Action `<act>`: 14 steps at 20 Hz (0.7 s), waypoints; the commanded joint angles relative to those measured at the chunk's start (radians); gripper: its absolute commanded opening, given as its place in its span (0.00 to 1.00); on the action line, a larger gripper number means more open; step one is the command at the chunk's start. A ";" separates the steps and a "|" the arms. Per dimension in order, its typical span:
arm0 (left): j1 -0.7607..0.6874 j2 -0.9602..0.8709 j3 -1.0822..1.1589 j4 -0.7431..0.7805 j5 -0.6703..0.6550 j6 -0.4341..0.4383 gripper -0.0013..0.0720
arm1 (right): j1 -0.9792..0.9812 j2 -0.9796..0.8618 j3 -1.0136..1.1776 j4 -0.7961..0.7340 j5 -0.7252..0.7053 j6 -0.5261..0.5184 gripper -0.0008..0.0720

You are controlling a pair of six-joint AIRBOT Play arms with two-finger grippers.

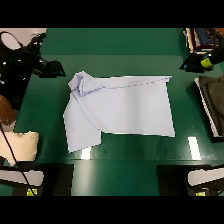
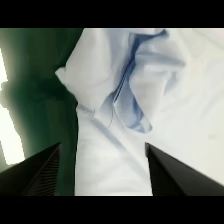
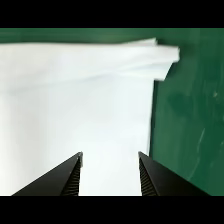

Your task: Fold the shirts.

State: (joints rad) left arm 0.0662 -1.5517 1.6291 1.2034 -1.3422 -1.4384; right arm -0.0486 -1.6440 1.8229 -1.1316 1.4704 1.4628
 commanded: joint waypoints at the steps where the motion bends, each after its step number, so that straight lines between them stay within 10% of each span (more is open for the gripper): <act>1: 0.053 0.093 -0.170 0.013 -0.027 0.026 0.85 | -0.043 0.121 -0.178 0.015 0.037 -0.041 0.57; 14: 0.037 0.164 -0.735 -0.134 0.278 0.095 0.85 | -0.046 0.386 -0.691 0.090 -0.081 -0.058 0.57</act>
State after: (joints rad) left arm 0.1169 -1.3849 0.9356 1.1137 -1.1248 -1.3735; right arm -0.0948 -1.2812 1.1706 -1.0580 1.4010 1.4063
